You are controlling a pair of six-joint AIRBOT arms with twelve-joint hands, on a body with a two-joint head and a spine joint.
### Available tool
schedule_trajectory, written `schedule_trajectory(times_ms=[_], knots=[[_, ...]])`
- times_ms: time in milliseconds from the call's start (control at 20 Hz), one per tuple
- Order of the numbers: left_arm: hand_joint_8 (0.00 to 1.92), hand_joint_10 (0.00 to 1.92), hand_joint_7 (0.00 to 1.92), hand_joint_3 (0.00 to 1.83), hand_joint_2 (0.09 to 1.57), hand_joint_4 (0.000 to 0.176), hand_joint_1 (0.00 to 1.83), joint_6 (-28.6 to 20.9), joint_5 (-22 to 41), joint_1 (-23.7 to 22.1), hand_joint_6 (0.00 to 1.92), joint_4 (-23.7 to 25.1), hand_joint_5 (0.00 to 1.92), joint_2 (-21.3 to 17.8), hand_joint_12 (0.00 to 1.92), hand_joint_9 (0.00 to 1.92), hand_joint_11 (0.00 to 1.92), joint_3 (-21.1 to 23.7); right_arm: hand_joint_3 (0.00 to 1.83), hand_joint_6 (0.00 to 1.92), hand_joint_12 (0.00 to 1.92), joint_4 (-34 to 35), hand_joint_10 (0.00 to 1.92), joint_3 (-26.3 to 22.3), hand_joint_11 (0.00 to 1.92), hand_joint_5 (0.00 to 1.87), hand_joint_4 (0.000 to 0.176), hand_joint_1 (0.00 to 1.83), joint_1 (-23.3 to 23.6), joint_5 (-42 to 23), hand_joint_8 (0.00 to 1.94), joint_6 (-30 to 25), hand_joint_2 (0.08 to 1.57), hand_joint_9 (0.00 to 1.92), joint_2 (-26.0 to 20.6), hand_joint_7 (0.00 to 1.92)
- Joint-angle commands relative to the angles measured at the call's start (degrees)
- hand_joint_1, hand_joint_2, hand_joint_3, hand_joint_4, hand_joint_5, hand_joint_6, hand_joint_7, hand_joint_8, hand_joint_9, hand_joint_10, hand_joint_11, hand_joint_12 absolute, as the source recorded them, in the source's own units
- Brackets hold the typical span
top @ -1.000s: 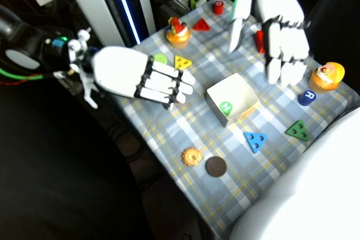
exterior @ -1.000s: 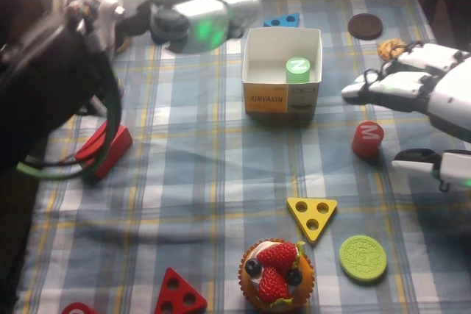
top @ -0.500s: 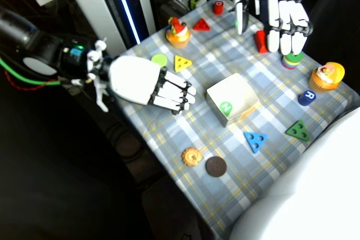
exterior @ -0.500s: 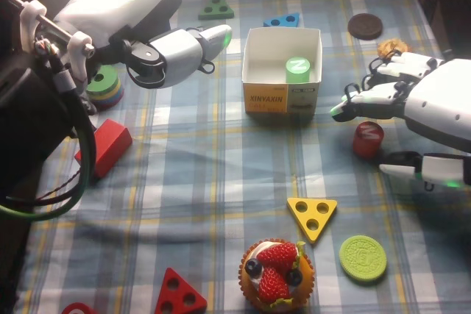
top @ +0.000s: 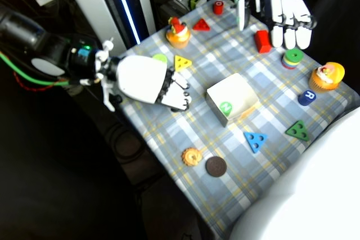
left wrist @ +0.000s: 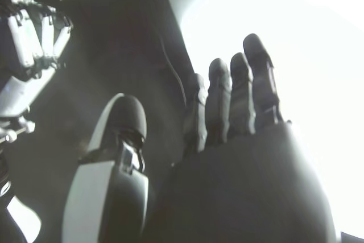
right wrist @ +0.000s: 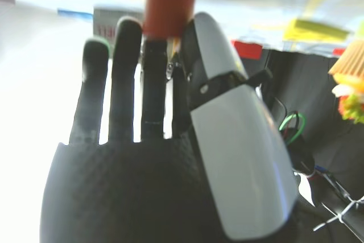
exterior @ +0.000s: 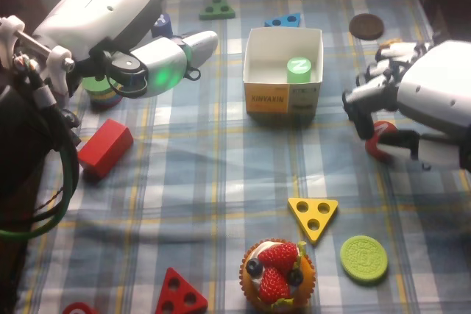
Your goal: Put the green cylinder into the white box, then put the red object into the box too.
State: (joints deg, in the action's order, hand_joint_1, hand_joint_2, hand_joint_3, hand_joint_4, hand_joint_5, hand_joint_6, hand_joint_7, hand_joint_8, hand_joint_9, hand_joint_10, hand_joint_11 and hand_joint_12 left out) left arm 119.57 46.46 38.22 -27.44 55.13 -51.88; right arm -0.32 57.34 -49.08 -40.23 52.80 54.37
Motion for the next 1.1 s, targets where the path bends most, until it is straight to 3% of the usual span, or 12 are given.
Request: schedule_trajectory(times_ms=[0, 150, 250, 350, 400, 450, 500, 600, 650, 850, 950, 1050], knots=[[0.0, 0.17, 0.22, 0.0, 1.39, 0.06, 0.56, -0.24, 6.95, -0.02, 0.0, 1.89, 0.26, -0.43, 0.52, 0.06, 0.0, 0.37, 0.01, 1.38, 1.92, -0.31, 1.73, -0.28, 0.31, 0.63, 0.0, 1.15, 1.3, -8.63, 1.57, -0.04, 1.28, 0.49, -0.42, 0.75], [0.0, 0.17, 0.22, 0.0, 1.4, 0.062, 0.54, -0.26, 7.99, 1.24, 0.0, 1.28, 0.25, -0.98, 0.62, 0.07, 0.0, 1.02, 0.0, 1.36, 1.92, -2.55, 1.75, -0.81, 0.35, 0.63, 0.0, 1.16, 3.59, -11.02, 1.54, -1.23, 1.28, 0.56, -1.45, 0.78], [0.01, 0.23, 0.27, 0.0, 1.41, 0.033, 0.49, -0.27, 8.25, 1.53, 0.01, 1.11, 0.25, -1.03, 0.78, 0.12, 0.0, 1.16, 0.0, 1.31, 1.92, -2.89, 1.77, -0.83, 0.4, 0.66, 0.0, 1.18, 4.07, -11.94, 1.53, -1.59, 1.26, 0.55, -1.61, 0.79], [0.0, 0.37, 0.27, 0.0, 1.43, 0.045, 0.41, -0.27, 8.51, 1.98, 0.0, 1.07, 0.24, -1.2, 0.6, 0.06, 0.0, 1.42, 0.0, 1.39, 1.92, -2.85, 1.71, -1.14, 0.37, 0.62, 0.0, 1.14, 4.07, -12.35, 1.55, -1.75, 1.29, 0.5, -1.86, 0.74], [0.01, 0.43, 0.26, 0.0, 1.43, 0.046, 0.39, -0.27, 8.67, 2.2, 0.0, 1.0, 0.24, -1.38, 0.52, 0.02, 0.0, 1.62, 0.0, 1.51, 1.92, -2.78, 1.66, -1.47, 0.21, 0.55, 0.0, 1.11, 4.02, -12.34, 1.53, -1.86, 1.31, 0.39, -2.09, 0.72], [0.01, 0.4, 0.24, 0.0, 1.43, 0.06, 0.4, -0.27, 8.81, 2.39, 0.01, 0.96, 0.21, -1.54, 0.32, 0.01, 0.0, 1.79, 0.0, 1.2, 1.91, -2.42, 1.51, -1.83, 0.04, 0.3, 0.0, 1.02, 3.25, -12.32, 1.25, -1.9, 1.23, 0.23, -2.65, 0.48], [0.01, 0.39, 0.24, 0.0, 1.43, 0.062, 0.41, -0.27, 8.91, 2.57, 0.01, 0.92, 0.21, -1.65, 0.27, 0.01, 0.0, 1.91, 0.0, 1.05, 1.82, -1.77, 1.4, -2.34, 0.01, 0.16, 0.0, 0.95, 2.02, -12.24, 1.18, -1.91, 1.21, 0.11, -3.46, 0.32], [0.01, 0.4, 0.25, 0.0, 1.42, 0.048, 0.43, -0.27, 8.93, 2.8, 0.01, 0.8, 0.22, -1.8, 0.28, 0.02, 0.0, 2.06, 0.0, 0.94, 1.76, -0.81, 1.27, -2.98, 0.0, 0.08, 0.0, 0.93, 0.18, -11.69, 1.01, -2.03, 1.2, 0.03, -4.71, 0.2], [0.01, 0.4, 0.24, 0.0, 1.42, 0.054, 0.42, -0.27, 8.98, 3.03, 0.01, 0.67, 0.21, -1.94, 0.28, 0.02, 0.0, 2.2, 0.0, 0.84, 1.8, -0.18, 1.23, -3.25, 0.0, 0.06, 0.0, 0.91, -0.84, -11.45, 0.84, -2.03, 1.19, 0.0, -5.31, 0.17], [0.01, 0.4, 0.25, 0.0, 1.41, 0.03, 0.46, -0.27, 9.54, 4.1, 0.01, -0.09, 0.23, -2.05, 0.33, 0.03, 0.0, 2.49, 0.0, 0.53, 1.85, 1.58, 1.05, -3.15, 0.0, 0.14, 0.0, 0.97, -3.85, -10.11, 0.27, -2.03, 1.13, 0.0, -5.75, 0.28], [0.0, 0.36, 0.25, 0.0, 1.42, 0.042, 0.42, -0.27, 9.58, 4.29, 0.01, -0.36, 0.23, -2.1, 0.27, 0.03, 0.0, 2.51, 0.0, 0.42, 1.69, 1.88, 0.96, -2.67, 0.0, 0.2, 0.0, 0.94, -4.44, -9.18, 0.14, -2.03, 1.13, 0.03, -5.28, 0.35], [0.0, 0.3, 0.25, 0.0, 1.42, 0.039, 0.41, -0.27, 9.74, 4.55, 0.0, -0.7, 0.24, -2.2, 0.26, 0.05, 0.0, 2.55, 0.0, 0.39, 1.76, 1.97, 1.18, -1.74, 0.0, 0.23, 0.0, 0.96, -4.49, -7.79, 0.18, -2.02, 1.13, 0.08, -4.02, 0.44]])
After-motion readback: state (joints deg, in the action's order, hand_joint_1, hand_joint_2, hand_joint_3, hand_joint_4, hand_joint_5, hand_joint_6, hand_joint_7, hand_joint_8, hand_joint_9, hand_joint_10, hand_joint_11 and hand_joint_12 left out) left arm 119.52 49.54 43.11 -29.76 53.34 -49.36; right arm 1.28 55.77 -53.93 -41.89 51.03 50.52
